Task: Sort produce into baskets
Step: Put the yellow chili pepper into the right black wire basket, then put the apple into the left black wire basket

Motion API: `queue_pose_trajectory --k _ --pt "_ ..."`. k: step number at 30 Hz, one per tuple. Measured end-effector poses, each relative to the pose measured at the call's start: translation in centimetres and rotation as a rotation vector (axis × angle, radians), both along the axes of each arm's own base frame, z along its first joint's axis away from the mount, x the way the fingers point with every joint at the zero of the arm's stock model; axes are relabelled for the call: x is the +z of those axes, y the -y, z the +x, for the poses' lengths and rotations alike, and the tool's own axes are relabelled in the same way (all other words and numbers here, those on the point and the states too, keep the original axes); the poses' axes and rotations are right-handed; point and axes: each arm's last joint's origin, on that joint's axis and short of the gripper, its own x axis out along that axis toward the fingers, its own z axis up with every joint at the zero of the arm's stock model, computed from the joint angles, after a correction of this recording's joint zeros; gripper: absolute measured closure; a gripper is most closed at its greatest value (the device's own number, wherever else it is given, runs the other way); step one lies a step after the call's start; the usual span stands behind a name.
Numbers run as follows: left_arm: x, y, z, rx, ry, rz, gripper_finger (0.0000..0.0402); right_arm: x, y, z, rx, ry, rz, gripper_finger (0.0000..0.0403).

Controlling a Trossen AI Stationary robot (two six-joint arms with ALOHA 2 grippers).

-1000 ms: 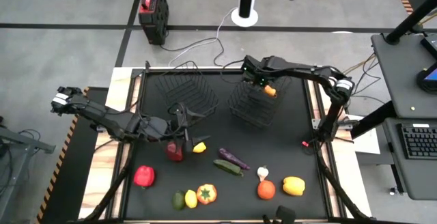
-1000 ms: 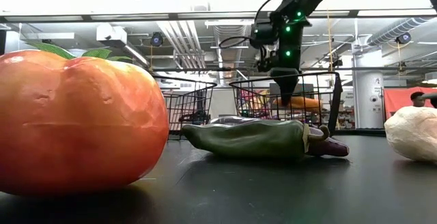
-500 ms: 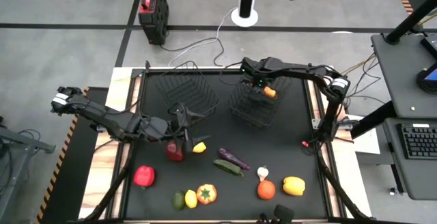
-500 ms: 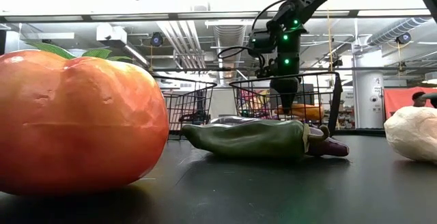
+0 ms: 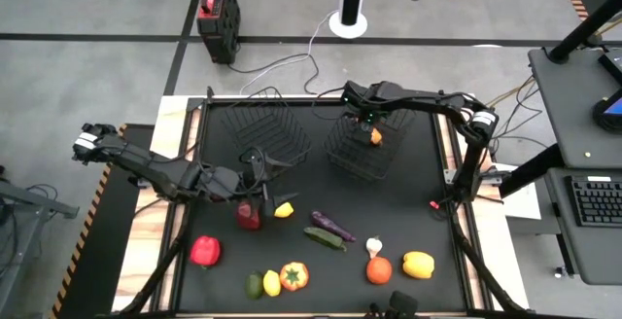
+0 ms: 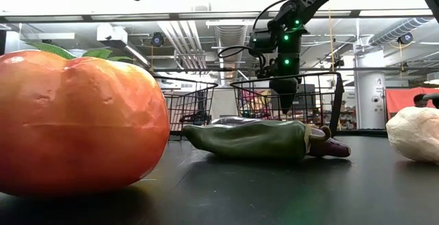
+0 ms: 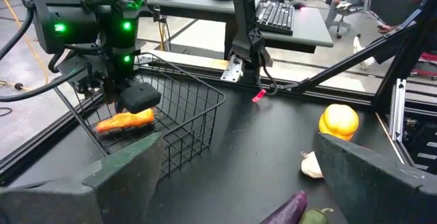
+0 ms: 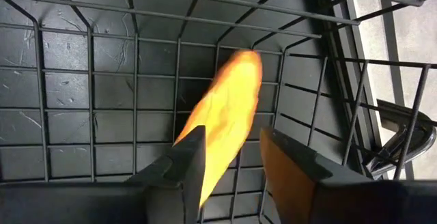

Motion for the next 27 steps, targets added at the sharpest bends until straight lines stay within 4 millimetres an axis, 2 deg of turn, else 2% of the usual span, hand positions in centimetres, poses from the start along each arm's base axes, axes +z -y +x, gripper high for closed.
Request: queue_pose_trajectory --k 4,7,13,16,20,23,27 --pt "0.0 0.0 0.0 0.0 -0.003 0.001 0.0039 0.2 0.0 -0.1 0.0 0.005 -0.003 0.0258" --pt "-0.1 0.0 0.0 0.004 -0.01 -0.012 0.0039 1.1 -0.2 -0.3 0.0 0.025 -0.016 0.0252" --pt "-0.7 0.1 -0.1 -0.041 -0.059 -0.058 0.0039 5.4 -2.0 -1.3 -0.014 0.14 -0.071 0.0253" --pt "-0.8 0.3 0.1 -0.073 -0.065 -0.069 0.0039 8.2 -4.0 -1.9 0.002 0.255 -0.084 0.0259" --pt "-0.9 0.4 0.3 -0.075 -0.071 -0.069 0.0039 11.3 -7.8 -3.0 0.053 0.418 -0.082 0.0266" --pt "-1.2 0.5 0.6 -0.075 -0.083 -0.066 0.0039 12.6 -11.3 -4.0 0.112 0.537 -0.081 0.0271" --pt "-1.7 0.7 1.2 -0.073 -0.085 -0.069 0.0039 13.3 -15.6 -5.3 0.207 0.716 -0.058 0.0275"
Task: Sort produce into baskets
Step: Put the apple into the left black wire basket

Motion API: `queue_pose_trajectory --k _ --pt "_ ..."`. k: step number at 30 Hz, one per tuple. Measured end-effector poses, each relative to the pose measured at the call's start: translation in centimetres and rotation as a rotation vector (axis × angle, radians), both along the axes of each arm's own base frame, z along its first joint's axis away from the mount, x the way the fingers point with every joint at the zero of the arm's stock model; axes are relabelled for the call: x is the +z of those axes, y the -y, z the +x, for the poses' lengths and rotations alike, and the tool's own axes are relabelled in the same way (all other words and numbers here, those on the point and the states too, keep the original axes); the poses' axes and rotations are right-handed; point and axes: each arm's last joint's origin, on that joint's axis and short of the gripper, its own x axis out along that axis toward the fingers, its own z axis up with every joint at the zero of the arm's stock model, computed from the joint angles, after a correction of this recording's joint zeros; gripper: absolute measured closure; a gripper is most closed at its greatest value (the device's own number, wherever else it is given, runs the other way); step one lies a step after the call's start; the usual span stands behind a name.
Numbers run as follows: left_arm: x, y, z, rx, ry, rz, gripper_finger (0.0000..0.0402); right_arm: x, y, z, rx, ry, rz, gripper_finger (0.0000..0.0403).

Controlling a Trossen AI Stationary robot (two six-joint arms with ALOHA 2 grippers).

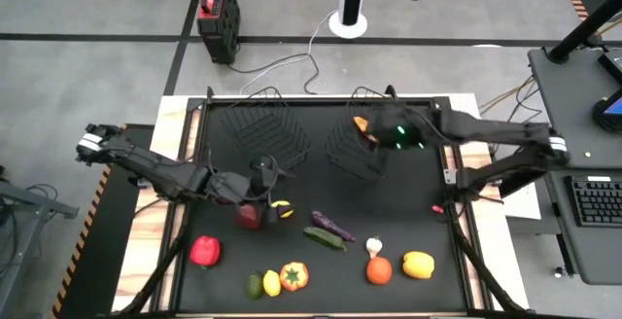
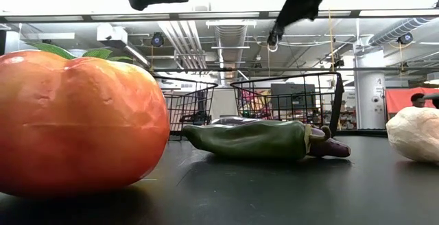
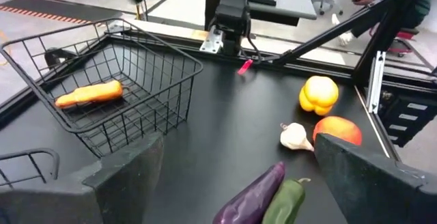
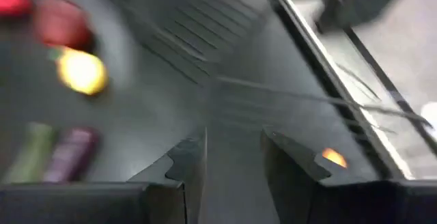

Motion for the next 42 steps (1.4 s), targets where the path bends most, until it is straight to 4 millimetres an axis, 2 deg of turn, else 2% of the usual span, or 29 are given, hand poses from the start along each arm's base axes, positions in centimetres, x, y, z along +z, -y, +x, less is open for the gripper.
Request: queue_pose_trajectory --k 4,8,13,19,24,29,36,42 --pt "-0.6 0.2 0.7 -0.002 -0.006 -0.01 0.0039 -0.2 -3.5 -1.2 0.109 0.164 0.029 0.0273" --pt "-1.1 0.4 0.9 -0.022 -0.027 -0.051 0.0039 -0.9 -6.1 -2.1 0.208 0.282 0.064 0.0274" --pt "-1.5 0.7 0.5 -0.063 -0.097 -0.119 0.0039 -2.2 -8.6 -2.5 0.303 0.311 0.102 0.0273" --pt "-0.7 1.9 0.8 -0.08 -0.237 -0.137 0.0039 -3.8 -10.7 -2.3 0.375 0.273 0.131 0.0264" --pt "-0.1 3.8 1.2 -0.085 -0.489 -0.064 0.0039 -4.9 -11.5 -1.5 0.399 0.271 0.134 0.0262" --pt "-0.6 5.8 1.1 -0.084 -0.761 0.042 0.0039 -5.6 -11.7 -0.8 0.396 0.245 0.127 0.0261" --pt "-1.1 7.6 0.8 -0.093 -0.884 0.107 0.0039 -5.8 -11.8 -0.6 0.397 0.239 0.127 0.0261" --pt "-1.1 8.2 -0.8 -0.106 -0.95 0.15 0.0039 -5.4 -11.7 -0.8 0.397 0.259 0.13 0.0261"
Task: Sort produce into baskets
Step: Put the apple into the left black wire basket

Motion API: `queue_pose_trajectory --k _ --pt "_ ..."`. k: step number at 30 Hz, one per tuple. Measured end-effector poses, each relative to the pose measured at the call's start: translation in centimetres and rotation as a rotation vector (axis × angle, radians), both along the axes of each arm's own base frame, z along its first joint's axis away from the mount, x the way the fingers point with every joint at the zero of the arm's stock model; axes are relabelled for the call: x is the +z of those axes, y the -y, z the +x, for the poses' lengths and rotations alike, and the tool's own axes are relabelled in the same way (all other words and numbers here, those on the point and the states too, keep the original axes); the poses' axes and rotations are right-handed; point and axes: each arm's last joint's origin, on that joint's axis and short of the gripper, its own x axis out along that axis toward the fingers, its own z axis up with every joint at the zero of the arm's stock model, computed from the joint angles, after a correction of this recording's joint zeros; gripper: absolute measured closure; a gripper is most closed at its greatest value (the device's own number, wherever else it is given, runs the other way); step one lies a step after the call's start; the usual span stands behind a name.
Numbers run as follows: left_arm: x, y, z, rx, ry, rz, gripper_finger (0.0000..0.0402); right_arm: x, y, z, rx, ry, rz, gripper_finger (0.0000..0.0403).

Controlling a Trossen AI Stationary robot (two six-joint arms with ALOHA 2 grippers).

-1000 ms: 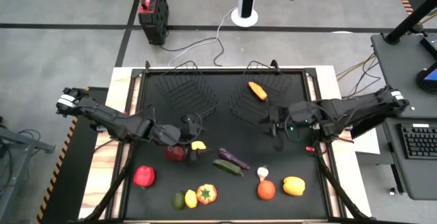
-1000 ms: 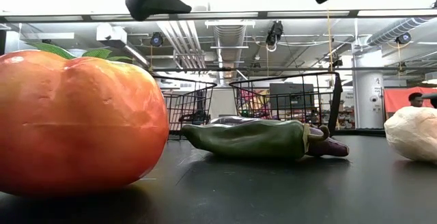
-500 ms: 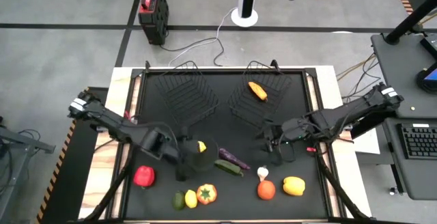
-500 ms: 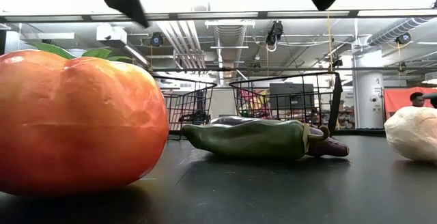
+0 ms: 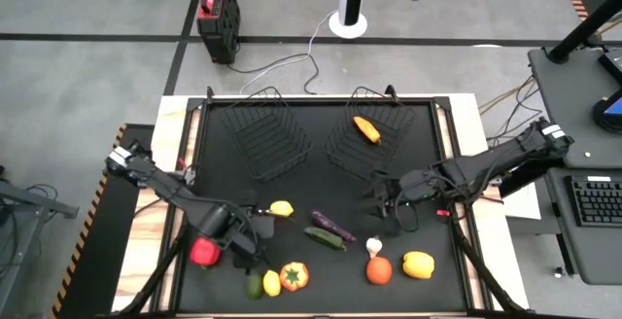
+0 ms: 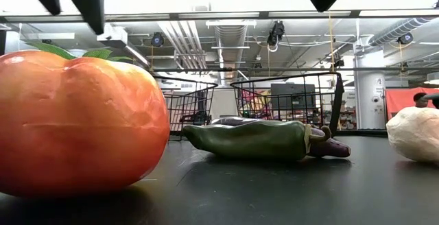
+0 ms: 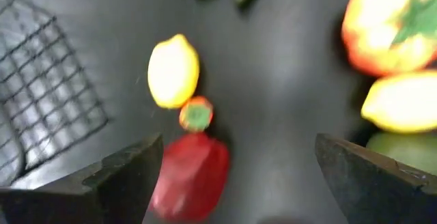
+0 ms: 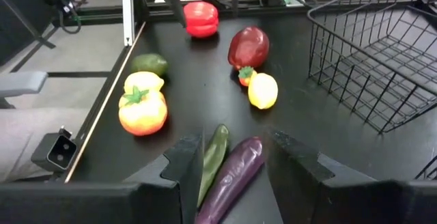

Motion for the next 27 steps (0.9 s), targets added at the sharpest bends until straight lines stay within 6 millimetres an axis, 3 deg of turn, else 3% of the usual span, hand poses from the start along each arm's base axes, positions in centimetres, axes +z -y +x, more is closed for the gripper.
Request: queue_pose_trajectory --k 7,13,20,27 --pt "-0.2 -0.4 -2.1 0.06 -0.169 0.055 0.0039 0.1 0.0 0.1 -0.004 0.017 0.004 0.0261" --pt "-0.2 0.0 -3.0 -0.059 -0.222 0.085 0.0039 0.2 0.0 0.1 -0.026 0.024 -0.006 0.0261" --pt "-0.4 -0.3 -2.9 -0.133 -0.172 0.215 0.0039 0.2 0.1 0.2 -0.043 0.03 -0.016 0.0261" --pt "-1.4 0.2 -2.4 -0.131 -0.121 0.162 0.0039 0.2 0.1 0.2 -0.047 0.03 -0.013 0.0261"
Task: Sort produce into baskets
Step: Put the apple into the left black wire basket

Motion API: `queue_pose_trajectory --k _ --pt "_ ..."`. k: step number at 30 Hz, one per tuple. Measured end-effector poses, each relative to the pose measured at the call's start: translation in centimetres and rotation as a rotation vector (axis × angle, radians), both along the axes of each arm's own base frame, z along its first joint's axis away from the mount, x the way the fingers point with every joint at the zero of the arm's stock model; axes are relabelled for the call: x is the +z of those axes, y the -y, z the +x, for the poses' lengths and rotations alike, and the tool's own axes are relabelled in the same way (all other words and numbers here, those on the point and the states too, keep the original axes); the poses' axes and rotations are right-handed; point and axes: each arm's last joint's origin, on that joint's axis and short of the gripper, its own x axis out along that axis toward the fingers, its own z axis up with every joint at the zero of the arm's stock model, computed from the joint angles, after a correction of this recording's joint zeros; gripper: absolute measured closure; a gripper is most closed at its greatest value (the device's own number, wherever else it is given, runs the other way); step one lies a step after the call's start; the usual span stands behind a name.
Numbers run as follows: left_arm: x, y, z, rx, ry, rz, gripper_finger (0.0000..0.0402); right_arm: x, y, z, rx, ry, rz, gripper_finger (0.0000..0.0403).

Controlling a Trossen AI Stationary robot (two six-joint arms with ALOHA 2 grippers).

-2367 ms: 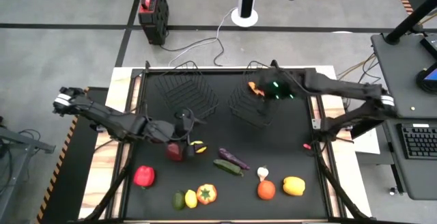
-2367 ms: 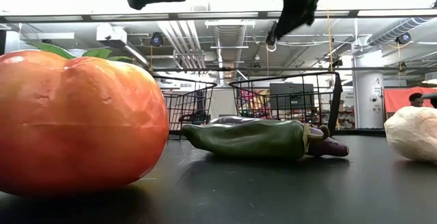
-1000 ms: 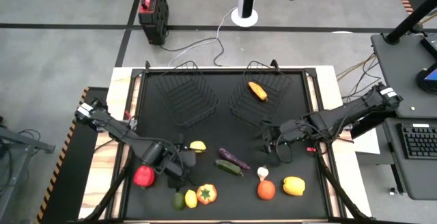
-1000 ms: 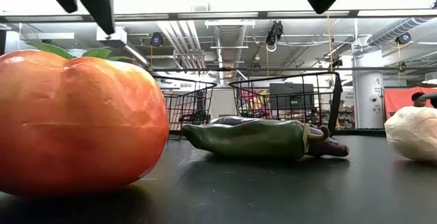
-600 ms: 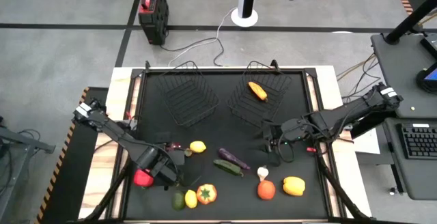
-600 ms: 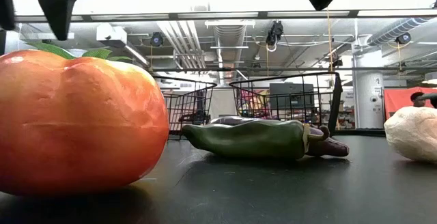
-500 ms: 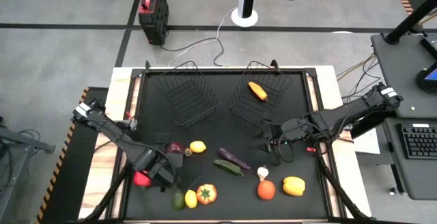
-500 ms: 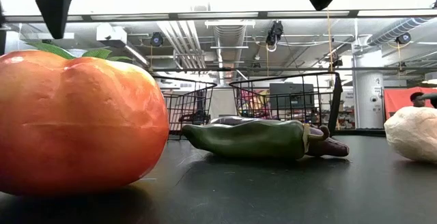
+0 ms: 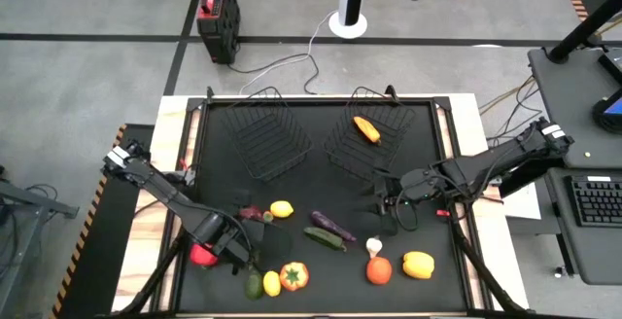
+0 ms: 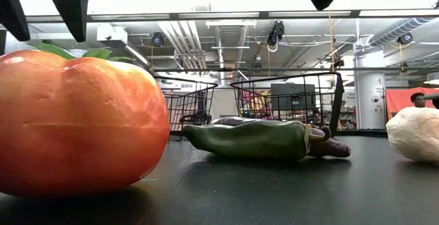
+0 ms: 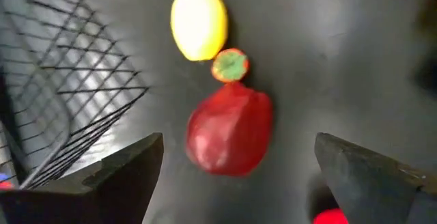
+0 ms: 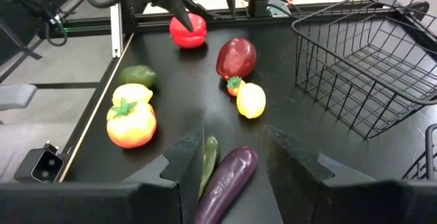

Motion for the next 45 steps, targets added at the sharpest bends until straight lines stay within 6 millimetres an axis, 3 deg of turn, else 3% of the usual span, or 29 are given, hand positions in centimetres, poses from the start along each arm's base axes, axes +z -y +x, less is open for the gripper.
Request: queue_pose_trajectory --k 13,18,26,35,45 --pt "-0.8 0.7 0.2 -0.091 -0.059 -0.15 0.0028 0.1 0.2 0.0 -0.06 0.009 -0.008 0.0261" --pt "-0.5 0.5 0.1 -0.102 -0.055 -0.154 0.0004 0.1 0.3 0.1 -0.085 0.014 -0.015 0.0261" --pt "-0.5 -0.2 0.3 -0.077 -0.048 -0.109 0.0016 0.0 0.3 0.0 -0.099 0.009 0.015 0.0261" --pt "-4.6 -2.2 -0.6 -0.08 -0.14 0.001 0.0031 0.0 0.3 0.0 -0.098 0.008 0.015 0.0261" --pt "-7.1 -3.4 -1.1 -0.092 -0.097 0.08 0.0047 0.0 0.3 0.0 -0.097 0.007 0.015 0.0261"
